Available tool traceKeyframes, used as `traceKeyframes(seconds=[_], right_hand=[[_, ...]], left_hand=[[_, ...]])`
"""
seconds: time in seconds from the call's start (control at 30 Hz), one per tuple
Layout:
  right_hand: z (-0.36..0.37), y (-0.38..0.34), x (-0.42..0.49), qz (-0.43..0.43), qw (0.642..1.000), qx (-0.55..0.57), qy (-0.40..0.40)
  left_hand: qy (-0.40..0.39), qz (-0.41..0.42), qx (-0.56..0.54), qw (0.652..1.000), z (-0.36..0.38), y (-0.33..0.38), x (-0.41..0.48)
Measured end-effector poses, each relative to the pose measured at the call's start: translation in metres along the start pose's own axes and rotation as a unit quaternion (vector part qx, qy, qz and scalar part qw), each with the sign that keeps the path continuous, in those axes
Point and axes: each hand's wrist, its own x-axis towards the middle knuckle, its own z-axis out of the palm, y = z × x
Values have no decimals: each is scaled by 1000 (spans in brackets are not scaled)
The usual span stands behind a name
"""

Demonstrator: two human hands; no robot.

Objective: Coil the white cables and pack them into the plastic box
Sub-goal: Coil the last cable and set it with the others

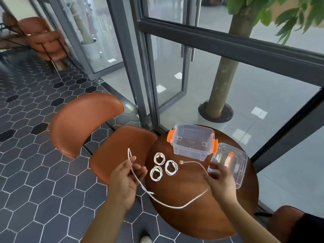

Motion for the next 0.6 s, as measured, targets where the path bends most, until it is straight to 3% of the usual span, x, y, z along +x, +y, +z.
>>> traceKeyframes(seconds=[0.13,0.33,0.47,0.53,0.6], right_hand=[[20,-37,-5,80,969,193,-129],[49,-85,-10,40,945,245,-214],[56,-105,-13,40,922,288,-256],[59,-111,-14,36,914,296,-275],[62,-114,-16,8,918,268,-291]], left_hand=[[24,-24,97,995,-23,-7,-2],[-6,-66,354,933,-39,-26,2],[-29,10,463,886,-33,-25,-3],[-60,33,394,917,-19,-14,-12],[-105,-29,215,971,-5,-3,-11]])
